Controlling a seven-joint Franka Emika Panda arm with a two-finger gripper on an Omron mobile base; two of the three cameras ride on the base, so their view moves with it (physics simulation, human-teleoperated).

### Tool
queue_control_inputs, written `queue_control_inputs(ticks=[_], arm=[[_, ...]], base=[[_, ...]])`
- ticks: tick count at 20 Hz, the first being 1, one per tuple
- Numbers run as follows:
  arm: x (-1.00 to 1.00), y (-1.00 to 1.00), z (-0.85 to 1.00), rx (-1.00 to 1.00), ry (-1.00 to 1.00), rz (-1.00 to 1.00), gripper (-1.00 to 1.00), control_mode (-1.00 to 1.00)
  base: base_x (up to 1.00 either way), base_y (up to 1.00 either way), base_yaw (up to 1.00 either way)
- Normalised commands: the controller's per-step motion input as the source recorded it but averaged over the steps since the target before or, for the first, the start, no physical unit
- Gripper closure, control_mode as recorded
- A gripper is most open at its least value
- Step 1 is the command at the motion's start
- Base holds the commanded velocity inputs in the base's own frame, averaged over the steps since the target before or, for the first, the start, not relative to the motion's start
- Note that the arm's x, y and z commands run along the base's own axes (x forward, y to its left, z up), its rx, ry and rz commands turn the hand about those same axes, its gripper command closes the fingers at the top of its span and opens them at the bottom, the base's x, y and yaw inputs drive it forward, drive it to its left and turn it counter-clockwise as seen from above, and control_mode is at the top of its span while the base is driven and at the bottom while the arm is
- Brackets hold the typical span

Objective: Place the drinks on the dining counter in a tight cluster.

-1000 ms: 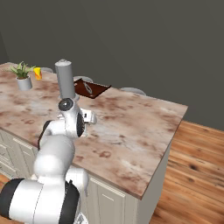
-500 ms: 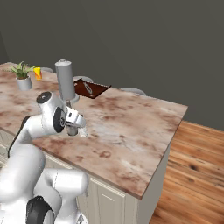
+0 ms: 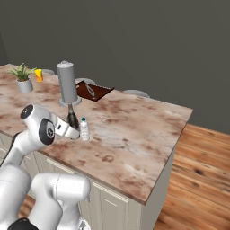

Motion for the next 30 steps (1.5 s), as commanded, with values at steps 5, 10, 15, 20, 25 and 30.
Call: queue_control_inputs(ticks=[5, 10, 15, 20, 25, 30], arm=[[-0.14, 0.02, 0.0, -0.01, -0.06, -0.11, -1.0, -1.0], [0.0, 0.0, 0.0, 0.0, 0.0, -0.01, -1.0, -1.0], [0.0, 0.0, 0.0, 0.0, 0.0, 0.0, -1.0, -1.0], [0.0, 0.0, 0.0, 0.0, 0.0, 0.0, -1.0, 1.0], [0.0, 0.0, 0.0, 0.0, 0.0, 0.0, -1.0, 1.0], [0.0, 0.0, 0.0, 0.0, 0.0, 0.0, -1.0, 1.0]], base=[[0.0, 0.0, 0.0], [0.0, 0.0, 0.0], [0.0, 0.0, 0.0], [-0.02, 0.0, 0.0], [-0.53, 0.02, 0.0], [-0.72, 0.16, 0.19]])
